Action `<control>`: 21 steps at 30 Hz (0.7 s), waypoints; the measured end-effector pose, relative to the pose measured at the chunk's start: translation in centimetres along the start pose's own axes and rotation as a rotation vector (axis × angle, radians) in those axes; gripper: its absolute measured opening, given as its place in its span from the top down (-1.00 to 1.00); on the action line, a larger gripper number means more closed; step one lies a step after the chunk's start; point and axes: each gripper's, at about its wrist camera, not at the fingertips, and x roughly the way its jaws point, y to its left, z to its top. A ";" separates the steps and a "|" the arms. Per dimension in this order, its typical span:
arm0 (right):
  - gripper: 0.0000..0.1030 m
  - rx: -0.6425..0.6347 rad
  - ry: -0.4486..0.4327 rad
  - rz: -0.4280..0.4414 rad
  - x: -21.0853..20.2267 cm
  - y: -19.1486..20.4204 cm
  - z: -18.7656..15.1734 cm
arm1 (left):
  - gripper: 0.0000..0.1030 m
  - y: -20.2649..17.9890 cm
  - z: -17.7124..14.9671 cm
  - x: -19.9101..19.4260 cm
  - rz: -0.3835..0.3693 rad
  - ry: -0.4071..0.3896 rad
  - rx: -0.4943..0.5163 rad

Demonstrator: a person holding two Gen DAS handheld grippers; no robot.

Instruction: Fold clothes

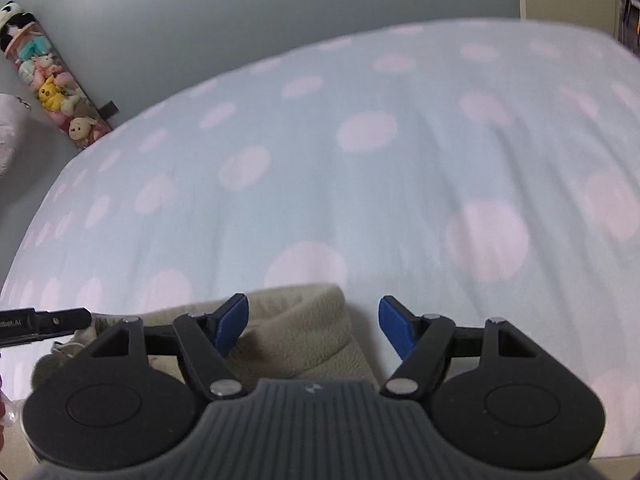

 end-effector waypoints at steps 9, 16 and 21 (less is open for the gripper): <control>0.53 -0.225 -0.084 0.075 -4.2 2.5 -0.9 | 0.69 -0.9 -1.4 -1.9 -0.015 -0.050 0.097; 0.55 -0.529 -0.292 0.117 -15.6 6.1 -6.0 | 0.71 -1.7 -3.6 -11.7 -0.099 -0.213 0.209; 0.52 -0.691 -0.383 0.106 -22.1 7.4 -12.6 | 0.72 -1.1 -8.9 -18.4 -0.141 -0.307 0.271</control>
